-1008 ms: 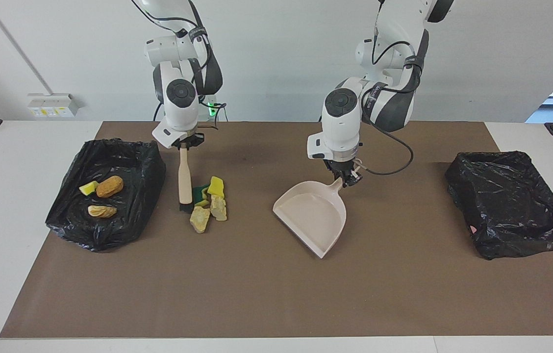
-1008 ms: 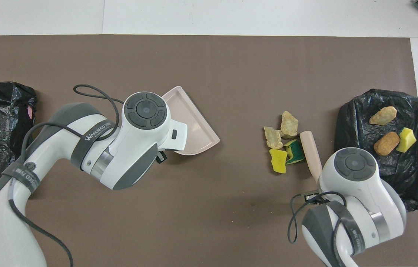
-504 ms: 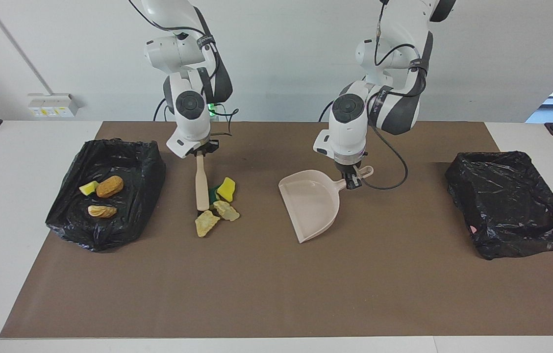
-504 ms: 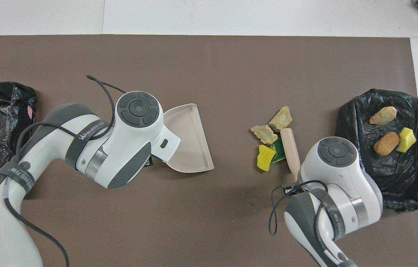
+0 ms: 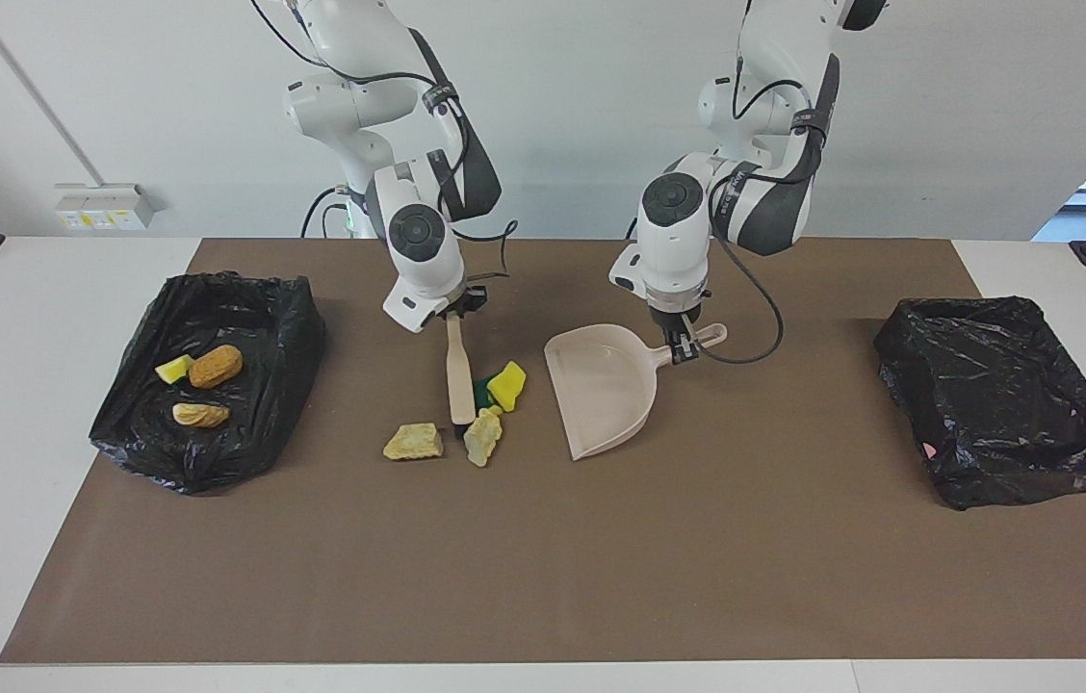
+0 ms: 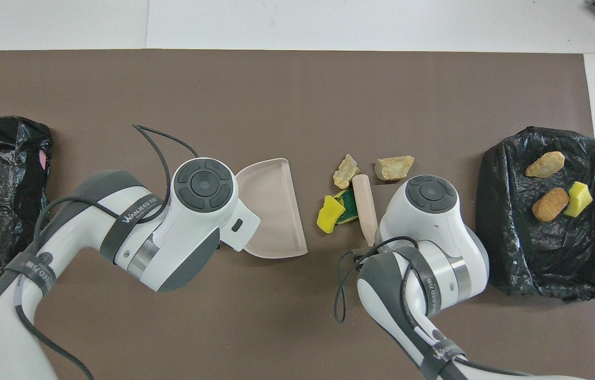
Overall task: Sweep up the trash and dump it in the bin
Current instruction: 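Sweep the sponges into the dustpan with the brush in the right gripper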
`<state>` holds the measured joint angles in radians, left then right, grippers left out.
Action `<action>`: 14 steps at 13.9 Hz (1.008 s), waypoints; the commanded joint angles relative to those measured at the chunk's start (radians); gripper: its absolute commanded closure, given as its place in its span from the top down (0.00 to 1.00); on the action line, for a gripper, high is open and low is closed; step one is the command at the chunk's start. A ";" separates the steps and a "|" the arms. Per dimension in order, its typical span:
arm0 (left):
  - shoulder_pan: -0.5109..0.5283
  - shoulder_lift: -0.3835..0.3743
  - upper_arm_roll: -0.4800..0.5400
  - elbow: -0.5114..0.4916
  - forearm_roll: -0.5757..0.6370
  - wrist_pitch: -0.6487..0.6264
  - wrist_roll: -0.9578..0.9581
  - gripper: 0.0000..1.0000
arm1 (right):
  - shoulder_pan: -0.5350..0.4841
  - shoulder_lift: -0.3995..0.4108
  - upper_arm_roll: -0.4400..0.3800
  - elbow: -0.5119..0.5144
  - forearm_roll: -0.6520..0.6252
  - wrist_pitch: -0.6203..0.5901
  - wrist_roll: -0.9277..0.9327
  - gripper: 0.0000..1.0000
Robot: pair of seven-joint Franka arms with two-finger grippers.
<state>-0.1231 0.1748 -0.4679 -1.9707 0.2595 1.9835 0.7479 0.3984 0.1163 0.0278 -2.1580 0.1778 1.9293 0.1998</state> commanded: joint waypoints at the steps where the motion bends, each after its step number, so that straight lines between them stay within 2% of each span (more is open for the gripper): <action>1: -0.027 -0.066 0.003 -0.103 0.003 0.053 0.010 0.00 | 0.048 0.014 0.001 0.023 0.080 0.013 -0.030 0.00; 6: -0.018 -0.071 0.003 -0.129 0.001 0.093 -0.048 0.00 | 0.108 0.013 0.001 0.023 0.253 0.036 -0.033 0.00; 12: -0.007 -0.072 0.003 -0.146 0.000 0.112 -0.050 0.00 | 0.102 0.010 0.000 0.026 0.540 0.031 -0.160 0.00; 14: -0.007 -0.072 0.003 -0.151 -0.003 0.110 -0.050 0.00 | 0.094 0.000 -0.008 0.055 0.520 0.004 -0.154 0.00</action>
<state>-0.1365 0.1348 -0.4666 -2.0753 0.2579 2.0667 0.7091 0.5081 0.1234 0.0259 -2.1293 0.6763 1.9536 0.0732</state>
